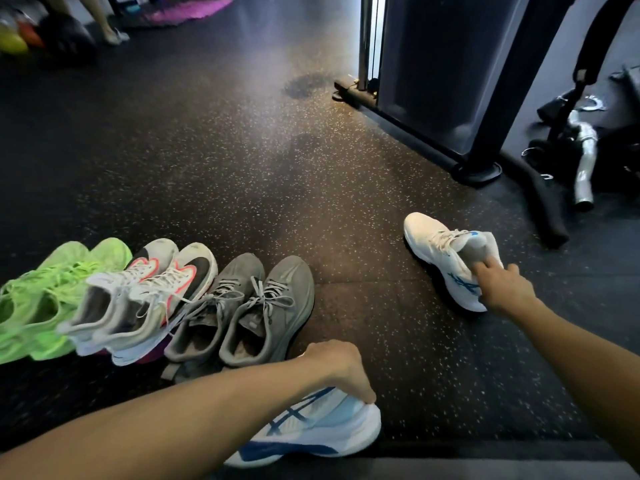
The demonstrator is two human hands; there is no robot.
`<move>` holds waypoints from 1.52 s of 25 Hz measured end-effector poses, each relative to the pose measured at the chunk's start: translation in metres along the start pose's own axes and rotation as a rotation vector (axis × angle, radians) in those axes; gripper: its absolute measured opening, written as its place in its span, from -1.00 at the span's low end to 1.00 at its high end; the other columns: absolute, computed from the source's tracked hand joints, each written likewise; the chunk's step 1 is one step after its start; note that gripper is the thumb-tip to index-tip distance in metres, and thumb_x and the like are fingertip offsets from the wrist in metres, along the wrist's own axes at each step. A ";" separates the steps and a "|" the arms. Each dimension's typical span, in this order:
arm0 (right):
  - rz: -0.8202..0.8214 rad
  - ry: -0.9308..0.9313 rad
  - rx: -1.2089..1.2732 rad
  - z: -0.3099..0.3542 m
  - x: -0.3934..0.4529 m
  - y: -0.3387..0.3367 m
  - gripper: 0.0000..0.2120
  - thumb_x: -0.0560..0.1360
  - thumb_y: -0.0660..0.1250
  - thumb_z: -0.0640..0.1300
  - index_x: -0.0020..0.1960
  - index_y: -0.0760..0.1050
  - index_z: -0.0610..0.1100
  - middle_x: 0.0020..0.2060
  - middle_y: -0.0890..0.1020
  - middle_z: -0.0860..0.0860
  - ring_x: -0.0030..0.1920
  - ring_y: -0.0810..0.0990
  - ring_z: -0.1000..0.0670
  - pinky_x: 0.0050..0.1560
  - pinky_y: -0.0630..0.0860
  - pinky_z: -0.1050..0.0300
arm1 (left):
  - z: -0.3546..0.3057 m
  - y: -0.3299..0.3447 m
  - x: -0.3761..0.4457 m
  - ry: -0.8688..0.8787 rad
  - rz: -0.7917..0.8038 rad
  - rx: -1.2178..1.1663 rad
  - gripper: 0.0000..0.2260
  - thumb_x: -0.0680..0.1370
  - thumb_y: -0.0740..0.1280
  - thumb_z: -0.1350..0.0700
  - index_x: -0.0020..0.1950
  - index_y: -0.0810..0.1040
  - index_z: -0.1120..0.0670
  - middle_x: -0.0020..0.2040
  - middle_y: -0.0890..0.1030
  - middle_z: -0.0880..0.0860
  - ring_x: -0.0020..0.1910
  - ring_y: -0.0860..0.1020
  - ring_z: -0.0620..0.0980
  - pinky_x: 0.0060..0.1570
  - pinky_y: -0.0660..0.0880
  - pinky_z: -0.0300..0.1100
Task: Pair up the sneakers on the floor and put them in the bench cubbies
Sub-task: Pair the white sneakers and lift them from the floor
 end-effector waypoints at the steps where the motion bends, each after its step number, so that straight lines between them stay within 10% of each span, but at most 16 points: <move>1: -0.013 -0.009 -0.049 0.002 -0.005 0.002 -0.67 0.51 0.35 -0.16 0.24 0.38 -0.06 0.24 0.39 -0.07 0.14 0.43 -0.14 -0.09 0.46 0.04 | -0.002 -0.002 -0.005 0.009 -0.008 -0.017 -0.46 0.43 0.41 -0.22 0.26 0.52 0.10 0.19 0.57 0.07 0.16 0.54 0.11 0.06 0.46 -0.06; 14: 0.010 -0.003 0.053 -0.004 -0.050 -0.023 -0.68 0.54 0.28 0.01 0.28 0.37 0.03 0.11 0.53 -0.08 0.02 0.35 -0.07 -0.14 0.38 0.03 | -0.049 -0.028 -0.044 0.156 -0.055 -0.282 -0.45 0.40 0.51 -0.13 0.24 0.56 0.20 0.09 0.58 0.10 0.02 0.58 0.07 -0.07 0.53 -0.17; 26: -0.184 -0.027 0.253 0.002 -0.065 -0.059 -0.83 0.51 0.34 -0.06 0.05 0.44 -0.06 0.00 0.57 -0.09 0.03 0.34 -0.11 -0.18 0.38 0.02 | -0.073 -0.078 -0.058 0.402 -0.410 0.069 -0.66 0.38 0.44 -0.23 -0.21 0.43 -0.01 -0.15 0.51 -0.03 -0.01 0.51 0.08 0.03 0.35 0.01; 38: -0.181 -0.185 0.358 0.108 -0.129 -0.041 -0.86 0.54 0.29 0.00 -0.08 0.39 -0.05 -0.04 0.54 0.03 0.08 0.42 -0.04 -0.12 0.48 0.02 | 0.022 -0.032 -0.045 0.345 -0.688 0.487 -0.75 0.42 0.42 -0.09 -0.10 0.38 -0.07 0.03 0.60 -0.01 0.17 0.43 0.04 0.21 0.26 0.01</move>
Point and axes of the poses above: each hand's wrist, its own x-axis towards the middle knuckle, its own y-axis out of the palm, z = x × y, the point moved 3 cm from there along x, towards the middle knuckle
